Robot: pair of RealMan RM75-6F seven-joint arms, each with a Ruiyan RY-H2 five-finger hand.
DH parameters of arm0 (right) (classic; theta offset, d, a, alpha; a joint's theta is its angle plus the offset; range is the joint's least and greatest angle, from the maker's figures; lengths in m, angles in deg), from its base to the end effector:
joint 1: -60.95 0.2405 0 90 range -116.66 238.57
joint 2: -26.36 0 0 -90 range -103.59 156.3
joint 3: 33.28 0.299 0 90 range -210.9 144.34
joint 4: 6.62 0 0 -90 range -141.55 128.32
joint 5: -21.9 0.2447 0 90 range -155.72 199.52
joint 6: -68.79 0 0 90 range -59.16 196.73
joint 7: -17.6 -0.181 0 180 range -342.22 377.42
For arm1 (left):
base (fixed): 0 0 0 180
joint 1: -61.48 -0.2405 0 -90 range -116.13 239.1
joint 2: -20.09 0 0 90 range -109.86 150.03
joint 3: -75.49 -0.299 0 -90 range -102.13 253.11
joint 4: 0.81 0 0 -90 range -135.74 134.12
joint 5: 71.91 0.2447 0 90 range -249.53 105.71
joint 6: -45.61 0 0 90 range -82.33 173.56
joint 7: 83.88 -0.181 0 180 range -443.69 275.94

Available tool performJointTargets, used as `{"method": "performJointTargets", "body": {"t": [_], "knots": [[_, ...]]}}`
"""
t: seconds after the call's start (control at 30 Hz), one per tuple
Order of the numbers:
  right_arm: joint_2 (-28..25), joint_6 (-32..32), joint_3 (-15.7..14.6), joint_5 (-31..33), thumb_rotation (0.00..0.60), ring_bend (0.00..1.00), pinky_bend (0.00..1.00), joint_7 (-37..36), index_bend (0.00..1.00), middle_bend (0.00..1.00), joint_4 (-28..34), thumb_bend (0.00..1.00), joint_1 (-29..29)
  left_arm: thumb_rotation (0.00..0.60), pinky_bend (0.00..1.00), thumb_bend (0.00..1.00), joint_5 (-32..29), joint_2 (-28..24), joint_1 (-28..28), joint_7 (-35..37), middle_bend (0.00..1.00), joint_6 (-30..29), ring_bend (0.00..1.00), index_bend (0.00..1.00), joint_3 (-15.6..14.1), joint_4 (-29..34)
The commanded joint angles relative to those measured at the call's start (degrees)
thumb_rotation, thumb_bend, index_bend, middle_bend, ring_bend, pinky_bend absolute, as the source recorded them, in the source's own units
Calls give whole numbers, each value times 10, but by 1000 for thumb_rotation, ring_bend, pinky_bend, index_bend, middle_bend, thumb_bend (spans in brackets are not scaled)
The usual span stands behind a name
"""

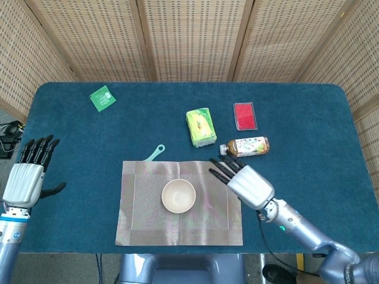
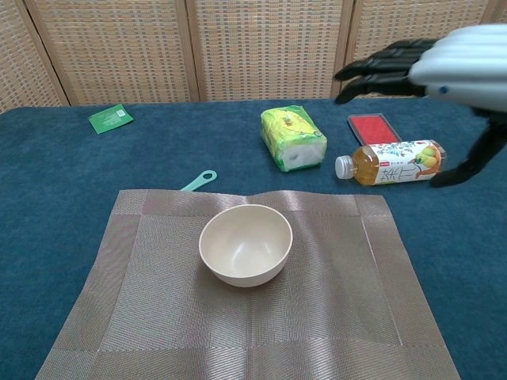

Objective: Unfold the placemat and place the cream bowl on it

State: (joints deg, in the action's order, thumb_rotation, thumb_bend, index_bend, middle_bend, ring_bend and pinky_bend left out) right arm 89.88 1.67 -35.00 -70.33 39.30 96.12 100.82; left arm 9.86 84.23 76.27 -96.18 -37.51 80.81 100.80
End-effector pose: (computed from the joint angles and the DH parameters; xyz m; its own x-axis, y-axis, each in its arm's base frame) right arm -0.1588 -0.3377 0.0619 0.6781 0.0790 0.7308 -0.5101 -0.6652 0.5452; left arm -0.2887 0.2849 0.1349 0.4304 -0.0578 0.9008 0.8932 -0.1167 -0.4343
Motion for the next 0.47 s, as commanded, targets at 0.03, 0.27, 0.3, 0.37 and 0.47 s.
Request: {"method": "performJointTargets", "body": {"t": [0.03, 0.27, 0.3, 0.37, 0.47], "knots": [[-6, -158, -16, -10, 600, 0, 0, -82, 113, 0, -95, 0, -124, 600, 0, 0, 17, 5, -23, 6, 0, -28, 0, 0, -16, -9], [41, -228, -3, 67, 600, 0, 0, -163, 47, 0, -138, 0, -216, 600, 0, 0, 48, 17, -56, 23, 0, -68, 0, 0, -36, -36], [49, -236, -2, 73, 600, 0, 0, -169, 46, 0, -150, 0, -227, 600, 0, 0, 52, 18, -61, 27, 0, -73, 0, 0, -38, -40], [67, -252, -3, 76, 600, 0, 0, -177, 45, 0, -176, 0, -247, 600, 0, 0, 64, 19, -71, 37, 0, -86, 0, 0, -45, -48], [81, -264, -2, 71, 600, 0, 0, -197, 45, 0, -196, 0, -266, 600, 0, 0, 81, 20, -80, 47, 0, -99, 0, 0, -51, -58]]}}
